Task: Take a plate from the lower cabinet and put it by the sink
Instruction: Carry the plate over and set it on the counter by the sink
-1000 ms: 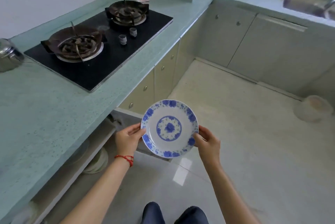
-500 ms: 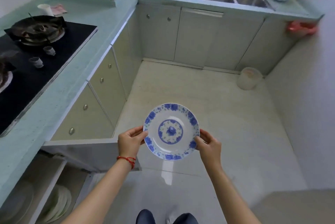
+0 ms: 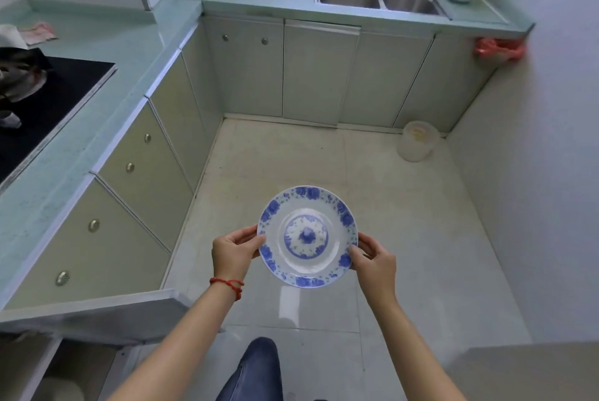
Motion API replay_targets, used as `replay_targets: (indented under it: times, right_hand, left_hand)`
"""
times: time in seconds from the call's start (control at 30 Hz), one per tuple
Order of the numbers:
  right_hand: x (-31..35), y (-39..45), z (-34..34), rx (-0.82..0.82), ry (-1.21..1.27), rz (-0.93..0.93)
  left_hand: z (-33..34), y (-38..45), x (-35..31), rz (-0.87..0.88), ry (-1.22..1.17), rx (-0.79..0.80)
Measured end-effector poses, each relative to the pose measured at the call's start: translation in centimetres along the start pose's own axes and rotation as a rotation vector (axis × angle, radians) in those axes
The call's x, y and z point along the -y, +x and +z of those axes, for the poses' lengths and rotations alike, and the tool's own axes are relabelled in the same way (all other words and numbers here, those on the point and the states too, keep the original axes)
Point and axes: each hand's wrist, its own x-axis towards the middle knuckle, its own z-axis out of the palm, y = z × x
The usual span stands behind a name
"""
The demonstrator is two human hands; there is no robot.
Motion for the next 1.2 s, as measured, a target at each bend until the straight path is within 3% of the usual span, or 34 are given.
replay_targets:
  times: [0.8, 1.2]
  right_hand:
    - [7.5, 31.3, 5.8, -0.015, 0.037, 0.010]
    - [10.8, 49.5, 7.7, 0.081, 0.042, 0.012]
  left_hand:
    - [14.6, 28.1, -10.0, -0.025, -0.026, 0.020]
    - [23.4, 41.5, -14.0, -0.022, -0.061, -0.070]
